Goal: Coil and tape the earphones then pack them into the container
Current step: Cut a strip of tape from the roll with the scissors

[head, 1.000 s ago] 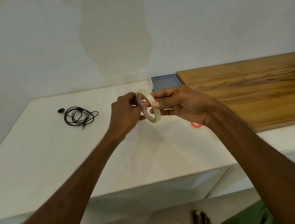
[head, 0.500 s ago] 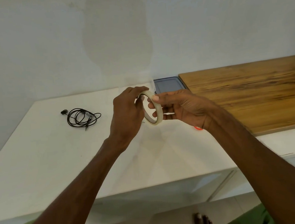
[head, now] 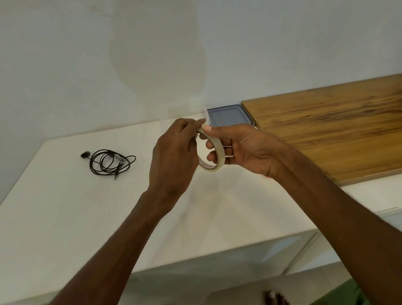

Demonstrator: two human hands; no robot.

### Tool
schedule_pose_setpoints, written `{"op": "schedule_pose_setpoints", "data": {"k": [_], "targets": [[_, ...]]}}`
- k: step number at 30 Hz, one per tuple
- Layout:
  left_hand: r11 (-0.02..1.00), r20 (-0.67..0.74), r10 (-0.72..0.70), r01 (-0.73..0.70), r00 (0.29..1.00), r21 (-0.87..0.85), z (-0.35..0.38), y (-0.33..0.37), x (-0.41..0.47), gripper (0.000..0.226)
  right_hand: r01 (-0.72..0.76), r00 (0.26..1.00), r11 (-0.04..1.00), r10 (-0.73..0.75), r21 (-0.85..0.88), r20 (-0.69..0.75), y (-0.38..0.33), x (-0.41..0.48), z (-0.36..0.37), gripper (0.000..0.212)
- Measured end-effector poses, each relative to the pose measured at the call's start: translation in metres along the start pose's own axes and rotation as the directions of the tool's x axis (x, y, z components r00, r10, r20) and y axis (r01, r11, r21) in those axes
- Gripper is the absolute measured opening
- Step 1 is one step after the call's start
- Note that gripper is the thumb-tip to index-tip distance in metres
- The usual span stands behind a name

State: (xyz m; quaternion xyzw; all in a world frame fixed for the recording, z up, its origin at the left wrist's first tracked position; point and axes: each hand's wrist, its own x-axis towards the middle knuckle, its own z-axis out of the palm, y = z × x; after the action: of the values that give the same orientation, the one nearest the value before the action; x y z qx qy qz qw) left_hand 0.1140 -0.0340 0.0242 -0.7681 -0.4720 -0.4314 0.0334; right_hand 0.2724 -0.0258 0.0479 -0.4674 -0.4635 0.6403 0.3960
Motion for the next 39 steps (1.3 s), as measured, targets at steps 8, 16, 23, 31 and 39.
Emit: {"op": "schedule_pose_setpoints", "data": {"k": [8,16,23,31,39], "targets": [[0.76,0.213,-0.503,0.546,0.837,-0.352,0.005,-0.014,0.006,0.018,0.038,0.994,0.99,-0.051,0.135,0.095,0.003,0.0,-0.011,0.019],[0.948,-0.037,-0.171,0.155,0.985,-0.277,0.003,-0.009,0.003,0.022,0.025,0.999,0.988,-0.031,0.153,0.043,0.003,0.002,-0.005,0.025],[0.994,-0.045,0.035,-0.039,0.998,-0.102,0.0,-0.004,-0.001,0.029,0.025,1.0,0.994,-0.025,0.109,-0.004,0.004,0.003,-0.003,0.013],[0.95,-0.05,-0.188,0.168,0.981,-0.265,0.003,0.001,0.0,0.025,0.026,0.996,0.993,-0.016,0.116,-0.093,0.005,0.007,-0.005,0.014],[0.871,0.198,-0.367,0.41,0.909,-0.27,0.007,-0.011,0.004,0.024,0.026,0.999,0.988,-0.018,0.154,-0.05,0.005,0.007,-0.008,0.014]]}}
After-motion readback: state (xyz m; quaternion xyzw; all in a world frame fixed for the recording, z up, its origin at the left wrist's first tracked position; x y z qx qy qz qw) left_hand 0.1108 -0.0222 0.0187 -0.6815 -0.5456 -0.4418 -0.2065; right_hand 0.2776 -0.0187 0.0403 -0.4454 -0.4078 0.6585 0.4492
